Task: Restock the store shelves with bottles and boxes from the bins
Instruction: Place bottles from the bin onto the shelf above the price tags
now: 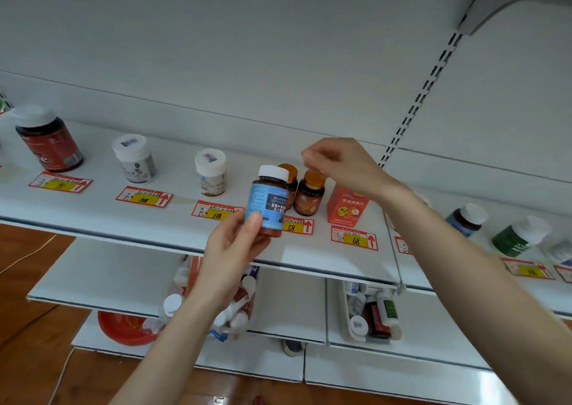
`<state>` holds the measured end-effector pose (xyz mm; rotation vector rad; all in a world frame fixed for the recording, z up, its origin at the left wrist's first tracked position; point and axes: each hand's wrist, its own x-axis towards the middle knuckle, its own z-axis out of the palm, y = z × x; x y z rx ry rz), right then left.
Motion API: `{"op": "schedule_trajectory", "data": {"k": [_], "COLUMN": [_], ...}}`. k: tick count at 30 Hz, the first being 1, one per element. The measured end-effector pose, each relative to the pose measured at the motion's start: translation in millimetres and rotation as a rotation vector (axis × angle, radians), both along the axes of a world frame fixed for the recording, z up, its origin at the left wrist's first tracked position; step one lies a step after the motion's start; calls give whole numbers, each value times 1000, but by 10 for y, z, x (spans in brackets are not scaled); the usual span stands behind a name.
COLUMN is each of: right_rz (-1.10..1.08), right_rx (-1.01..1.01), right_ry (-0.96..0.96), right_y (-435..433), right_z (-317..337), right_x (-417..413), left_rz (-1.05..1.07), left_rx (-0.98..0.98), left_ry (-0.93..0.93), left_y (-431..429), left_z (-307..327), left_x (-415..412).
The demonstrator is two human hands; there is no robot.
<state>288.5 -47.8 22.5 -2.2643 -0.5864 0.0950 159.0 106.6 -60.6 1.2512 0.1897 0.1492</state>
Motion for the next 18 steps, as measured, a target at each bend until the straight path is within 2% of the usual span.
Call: {"op": "schedule_trajectory", "data": {"k": [4, 10, 12, 18], "right_rz": [-27, -156, -224, -370], "right_rx": [125, 172, 186, 202], "right_ry": [219, 247, 261, 239], "right_y": [-57, -577, -805, -1569], "right_z": [48, 1, 14, 80], "right_x": [-326, -616, -692, -871], "left_rz": [-129, -317, -374, -422], "left_rx": [-75, -75, 20, 499], "left_ry": [16, 32, -3, -268], "left_y": [-201, -636, -812, -1438], "left_z": [-17, -68, -73, -92], "left_x": [6, 61, 70, 151]}}
